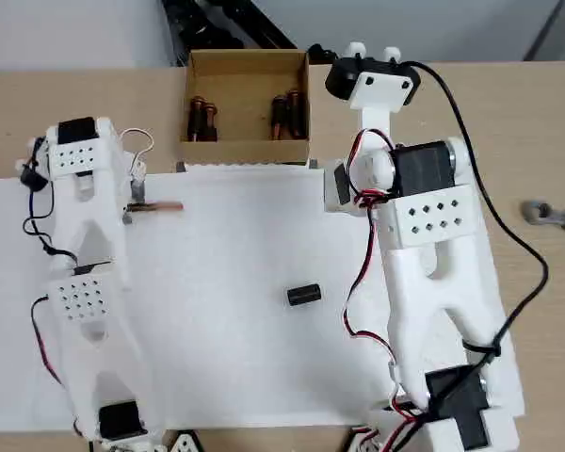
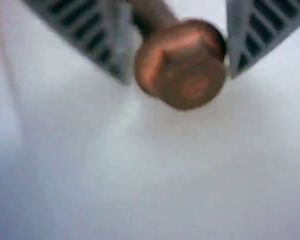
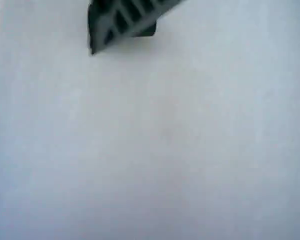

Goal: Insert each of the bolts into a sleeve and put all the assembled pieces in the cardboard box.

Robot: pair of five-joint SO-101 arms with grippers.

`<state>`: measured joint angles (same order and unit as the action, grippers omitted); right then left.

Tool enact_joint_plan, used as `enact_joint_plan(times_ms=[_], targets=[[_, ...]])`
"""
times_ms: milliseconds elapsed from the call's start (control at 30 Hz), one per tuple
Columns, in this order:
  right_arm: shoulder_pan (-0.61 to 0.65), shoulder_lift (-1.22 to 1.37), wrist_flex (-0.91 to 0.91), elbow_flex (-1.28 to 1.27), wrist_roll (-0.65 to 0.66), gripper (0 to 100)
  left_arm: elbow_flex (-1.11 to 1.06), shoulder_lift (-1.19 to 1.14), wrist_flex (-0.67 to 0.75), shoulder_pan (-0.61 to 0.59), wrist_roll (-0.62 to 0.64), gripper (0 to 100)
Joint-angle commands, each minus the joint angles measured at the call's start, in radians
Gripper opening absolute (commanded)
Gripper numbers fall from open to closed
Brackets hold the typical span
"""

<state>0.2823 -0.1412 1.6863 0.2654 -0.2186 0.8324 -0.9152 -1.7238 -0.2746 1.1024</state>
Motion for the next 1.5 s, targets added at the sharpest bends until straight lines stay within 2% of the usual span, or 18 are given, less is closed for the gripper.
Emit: enact_joint_plan(times_ms=[0,167,300,500,667,833,900,1067,1200,1467], targets=[[-0.001,-0.05,-0.007,0.005,-0.011,16.6,0.027,0.002,-0.02,-0.005,-0.063,1],[-0.001,-0.05,-0.007,0.005,-0.011,16.6,0.117,0.002,-0.029,-0.005,-0.097,0],[-0.005,-0.05,-0.007,0.005,-0.011,16.6,0.182,0.002,-0.029,-0.003,-0.192,0],[0.004,-0.082,-0.002,0.005,-0.009,16.6,0.297,0.005,-0.031,0.011,-0.493,0],[0.047,-0.189,0.001,-0.031,-0.009,16.6,0.317,0.141,-0.032,0.064,-0.631,0],[0.085,-0.398,0.001,-0.292,-0.011,16.6,0.229,0.402,-0.031,0.18,-0.795,0],[0.091,-0.486,-0.002,-0.434,-0.052,16.6,0.173,0.514,-0.031,0.215,-0.853,0],[0.091,-0.639,-0.004,-0.671,-0.115,16.6,-0.004,0.756,-0.029,0.232,-0.964,0],[0.091,-0.665,-0.001,-0.71,-0.13,16.8,-0.153,0.941,-0.029,0.227,-1.034,0],[0.094,-0.506,-0.007,-0.704,-0.379,16.9,-0.315,1.321,-0.028,0.233,-1.119,1]])
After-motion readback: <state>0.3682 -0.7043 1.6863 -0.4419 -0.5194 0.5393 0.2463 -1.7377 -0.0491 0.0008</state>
